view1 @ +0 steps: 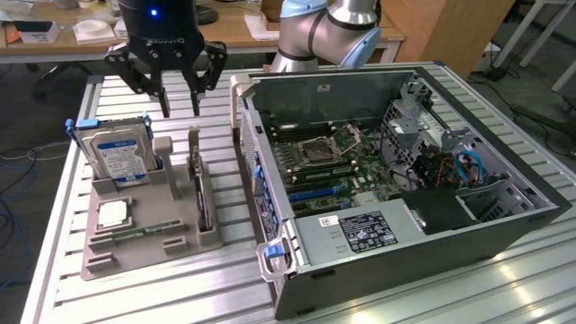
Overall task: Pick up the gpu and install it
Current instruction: 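Pick up the gpu and move the gpu toward the slot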
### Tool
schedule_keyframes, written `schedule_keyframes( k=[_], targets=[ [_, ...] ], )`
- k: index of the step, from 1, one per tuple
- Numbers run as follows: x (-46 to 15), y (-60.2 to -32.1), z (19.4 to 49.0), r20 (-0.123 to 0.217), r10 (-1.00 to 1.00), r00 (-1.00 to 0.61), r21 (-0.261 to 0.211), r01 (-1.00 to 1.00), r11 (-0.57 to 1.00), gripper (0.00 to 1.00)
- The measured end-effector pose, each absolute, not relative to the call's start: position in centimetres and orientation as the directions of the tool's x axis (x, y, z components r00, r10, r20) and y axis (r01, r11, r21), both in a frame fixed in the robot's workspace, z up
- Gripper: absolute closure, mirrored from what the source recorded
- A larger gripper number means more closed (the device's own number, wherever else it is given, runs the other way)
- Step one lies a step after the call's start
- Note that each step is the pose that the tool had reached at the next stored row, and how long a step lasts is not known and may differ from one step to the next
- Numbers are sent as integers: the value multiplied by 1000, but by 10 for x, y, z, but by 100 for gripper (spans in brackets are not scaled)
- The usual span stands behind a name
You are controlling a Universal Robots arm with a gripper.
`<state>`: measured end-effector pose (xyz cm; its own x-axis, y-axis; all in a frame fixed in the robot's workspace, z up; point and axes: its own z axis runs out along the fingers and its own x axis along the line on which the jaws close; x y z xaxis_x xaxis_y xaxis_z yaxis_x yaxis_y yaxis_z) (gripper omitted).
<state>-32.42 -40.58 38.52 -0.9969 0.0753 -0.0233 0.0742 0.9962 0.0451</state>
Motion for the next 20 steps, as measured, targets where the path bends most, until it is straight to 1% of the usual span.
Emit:
schedule_keyframes(
  k=[1,2,3,4,5,20],
  targets=[
    [-324,-406,385,-23,75,-997,45,74,996,53],
    [-324,-406,385,-23,75,-997,45,74,996,53],
    [-324,-406,385,-23,75,-997,45,74,996,47],
    [-324,-406,385,-23,75,-997,45,74,996,47],
    [-324,-406,385,-23,75,-997,45,74,996,41],
    [-325,-413,384,-23,40,-999,44,39,998,41]
  ],
)
